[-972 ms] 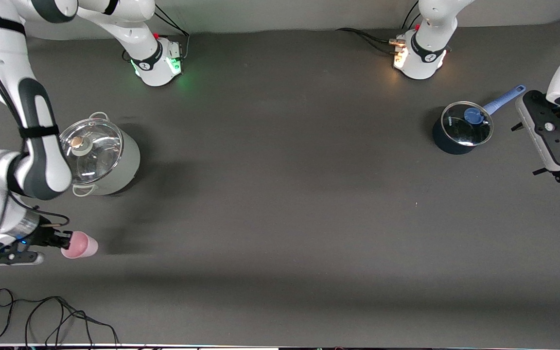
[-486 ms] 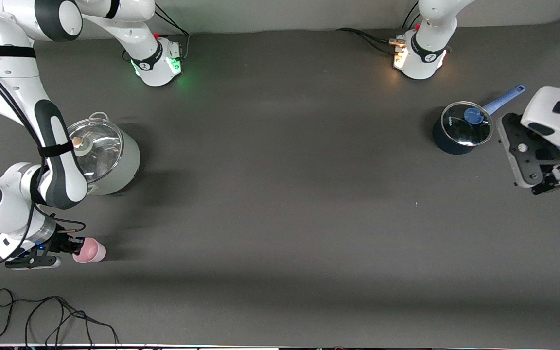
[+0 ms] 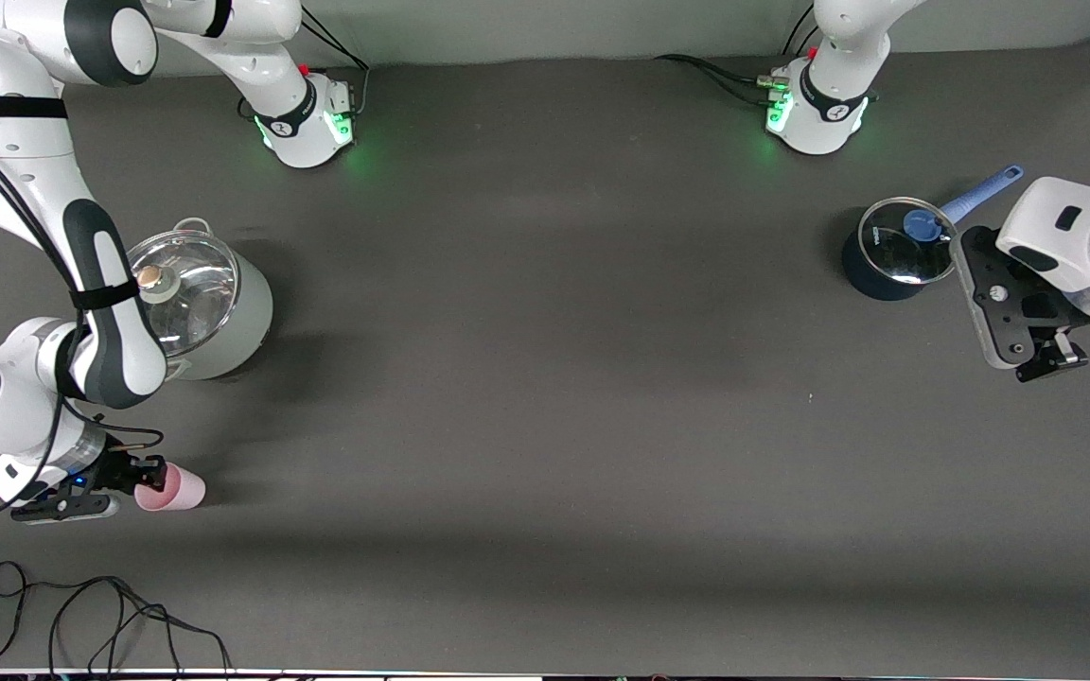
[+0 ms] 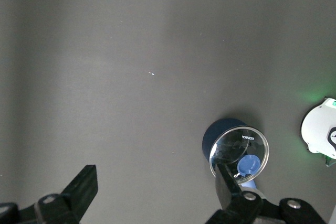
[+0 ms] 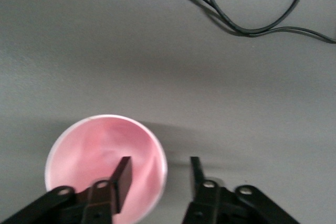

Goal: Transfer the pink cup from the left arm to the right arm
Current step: 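Lower the pink cup onto the table with the right gripper and release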

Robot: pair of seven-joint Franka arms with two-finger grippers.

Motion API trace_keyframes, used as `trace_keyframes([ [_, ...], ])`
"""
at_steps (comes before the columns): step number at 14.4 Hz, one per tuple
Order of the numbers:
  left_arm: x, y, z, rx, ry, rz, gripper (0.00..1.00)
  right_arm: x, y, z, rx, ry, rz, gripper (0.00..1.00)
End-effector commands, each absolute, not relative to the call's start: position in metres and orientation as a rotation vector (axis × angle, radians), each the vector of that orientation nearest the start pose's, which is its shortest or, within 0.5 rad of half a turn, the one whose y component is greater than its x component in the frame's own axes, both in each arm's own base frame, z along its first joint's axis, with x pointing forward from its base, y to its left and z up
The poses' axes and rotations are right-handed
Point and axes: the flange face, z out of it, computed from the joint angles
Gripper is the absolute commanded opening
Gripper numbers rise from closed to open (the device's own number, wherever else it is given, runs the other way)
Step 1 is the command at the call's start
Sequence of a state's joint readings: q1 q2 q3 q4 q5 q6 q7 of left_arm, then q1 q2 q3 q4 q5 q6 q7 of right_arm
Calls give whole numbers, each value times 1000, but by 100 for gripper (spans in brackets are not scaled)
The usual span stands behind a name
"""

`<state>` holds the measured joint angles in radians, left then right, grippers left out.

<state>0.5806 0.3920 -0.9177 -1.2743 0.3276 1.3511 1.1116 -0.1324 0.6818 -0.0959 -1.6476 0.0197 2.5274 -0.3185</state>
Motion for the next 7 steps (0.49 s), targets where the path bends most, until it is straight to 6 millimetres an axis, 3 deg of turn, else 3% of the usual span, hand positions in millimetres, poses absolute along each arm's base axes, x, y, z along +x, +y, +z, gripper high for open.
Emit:
trace_keyframes([
  [1,609,-65,585,-2412,2051,285,100,690,-154,257,-3194,-221,-251,100],
  [2,609,-64,586,-2416,2051,286,100,690,-156,276,-3188,-248,-219,100],
  [4,607,-82,585,-2391,2060,301,100,687,-159,317,-3174,-248,-140,100],
  [7,616,-84,569,-2390,2048,365,100,678,-161,405,-3144,-228,-34,100],
])
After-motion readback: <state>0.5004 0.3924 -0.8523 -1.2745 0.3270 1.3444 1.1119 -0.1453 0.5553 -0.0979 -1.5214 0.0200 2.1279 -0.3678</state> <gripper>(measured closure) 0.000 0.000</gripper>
